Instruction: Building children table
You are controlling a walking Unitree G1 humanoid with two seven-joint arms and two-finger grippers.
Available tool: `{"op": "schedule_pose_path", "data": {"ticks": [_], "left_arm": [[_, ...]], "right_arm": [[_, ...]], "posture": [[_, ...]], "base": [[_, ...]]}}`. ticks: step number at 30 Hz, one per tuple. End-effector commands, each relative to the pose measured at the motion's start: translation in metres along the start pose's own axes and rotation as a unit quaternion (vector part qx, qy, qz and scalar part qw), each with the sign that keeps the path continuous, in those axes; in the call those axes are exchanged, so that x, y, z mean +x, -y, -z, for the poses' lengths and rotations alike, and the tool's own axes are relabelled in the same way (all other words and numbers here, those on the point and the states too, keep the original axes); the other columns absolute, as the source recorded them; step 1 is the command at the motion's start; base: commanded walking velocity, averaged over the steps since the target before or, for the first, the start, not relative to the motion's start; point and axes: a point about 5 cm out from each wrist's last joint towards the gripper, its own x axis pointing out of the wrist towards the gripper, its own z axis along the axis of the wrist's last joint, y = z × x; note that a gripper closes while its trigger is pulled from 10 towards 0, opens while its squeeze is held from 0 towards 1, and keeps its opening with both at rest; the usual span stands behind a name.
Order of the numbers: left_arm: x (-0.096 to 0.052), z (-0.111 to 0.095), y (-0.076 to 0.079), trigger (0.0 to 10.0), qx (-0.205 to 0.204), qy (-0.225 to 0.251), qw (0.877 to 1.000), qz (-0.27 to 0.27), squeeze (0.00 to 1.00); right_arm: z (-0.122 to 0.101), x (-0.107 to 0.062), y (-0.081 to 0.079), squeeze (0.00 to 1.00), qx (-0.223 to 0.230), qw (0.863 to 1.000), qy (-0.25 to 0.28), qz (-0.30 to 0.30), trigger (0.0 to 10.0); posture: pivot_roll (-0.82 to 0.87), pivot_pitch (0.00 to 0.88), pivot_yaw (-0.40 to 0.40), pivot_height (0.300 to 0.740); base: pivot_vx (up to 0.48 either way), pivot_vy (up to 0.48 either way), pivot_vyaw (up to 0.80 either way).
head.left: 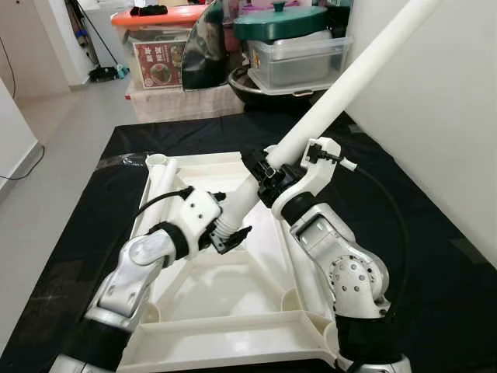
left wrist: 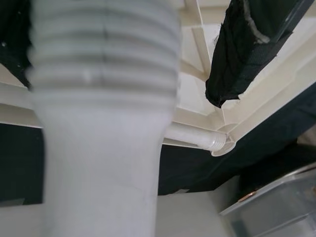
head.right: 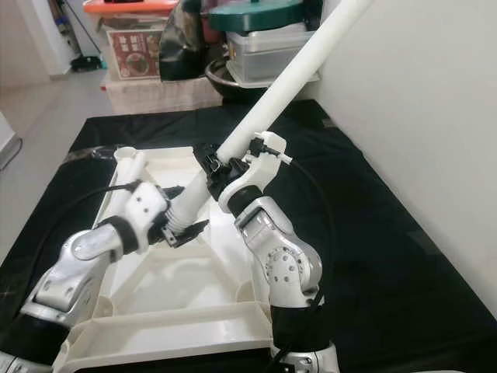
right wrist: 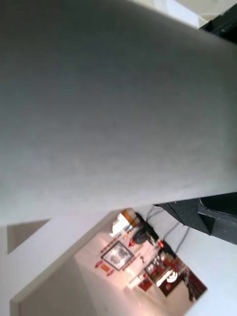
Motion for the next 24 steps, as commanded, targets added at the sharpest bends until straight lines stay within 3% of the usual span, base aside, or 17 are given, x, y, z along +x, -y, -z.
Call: {"op": "schedule_pose_path", "data": {"ticks": [1,6,7,13,15,17,18,20,22,24], "left_arm": [[-0.013,-0.007,-0.011,10.0,-0.012,0.009,1.0,-0.017,1.0],[-0.023,-0.014,-0.006,10.0,-0.04,0.027,0.999,0.001,1.0],[-0.035,-0.019,0.005,10.0,-0.062,0.038,0.997,0.041,0.0],[-0.053,-0.021,0.017,10.0,-0.09,0.037,0.993,0.068,0.0],[-0.056,-0.011,0.018,10.0,-0.102,0.009,0.995,0.023,0.0],[-0.056,0.002,0.024,10.0,-0.083,-0.037,0.996,-0.026,0.0],[-0.056,0.002,0.024,10.0,-0.083,-0.037,0.996,-0.026,0.0],[-0.056,0.011,0.028,10.0,-0.1,-0.063,0.992,-0.056,0.0],[-0.06,0.023,0.035,10.0,-0.133,-0.088,0.981,-0.113,0.0],[-0.06,0.023,0.035,10.0,-0.133,-0.088,0.981,-0.113,0.0]], "right_arm": [[-0.011,0.006,-0.003,0.0,-0.017,1.0,0.018,-0.004,0.0],[-0.024,0.007,0.006,0.0,-0.034,0.999,0.031,0.007,0.0],[-0.035,0.007,0.016,0.0,-0.072,0.996,0.041,0.023,0.0],[-0.051,0.006,0.027,0.0,-0.121,0.99,0.054,0.041,0.0],[-0.06,0.003,0.037,0.0,-0.142,0.986,0.06,0.061,0.0],[-0.067,-0.002,0.047,0.0,-0.158,0.982,0.06,0.082,0.0],[-0.067,-0.002,0.047,0.0,-0.158,0.982,0.06,0.082,0.0],[-0.07,-0.009,0.052,0.0,-0.171,0.98,0.055,0.088,2.8],[-0.077,-0.022,0.052,0.0,-0.207,0.975,0.041,0.07,10.0],[-0.077,-0.022,0.052,0.0,-0.207,0.975,0.041,0.07,10.0]], "posture": [[0.01,0.0,0.021,0.74],[0.02,0.0,0.015,0.74],[0.02,0.0,0.013,0.74],[0.03,0.0,0.01,0.74],[0.04,0.0,0.002,0.74],[0.05,0.0,-0.003,0.74],[0.05,0.0,-0.003,0.74],[0.05,0.0,-0.006,0.74],[0.03,0.0,0.004,0.74],[0.03,0.0,0.004,0.74]], "base": [[0.0,0.0,0.0],[0.0,0.0,0.0],[0.0,0.0,0.0],[0.0,0.0,0.0],[0.0,0.0,0.0],[0.0,0.0,0.0],[0.0,0.0,0.0],[0.0,0.0,0.0],[0.0,0.0,0.0],[0.0,0.0,0.0]]}}
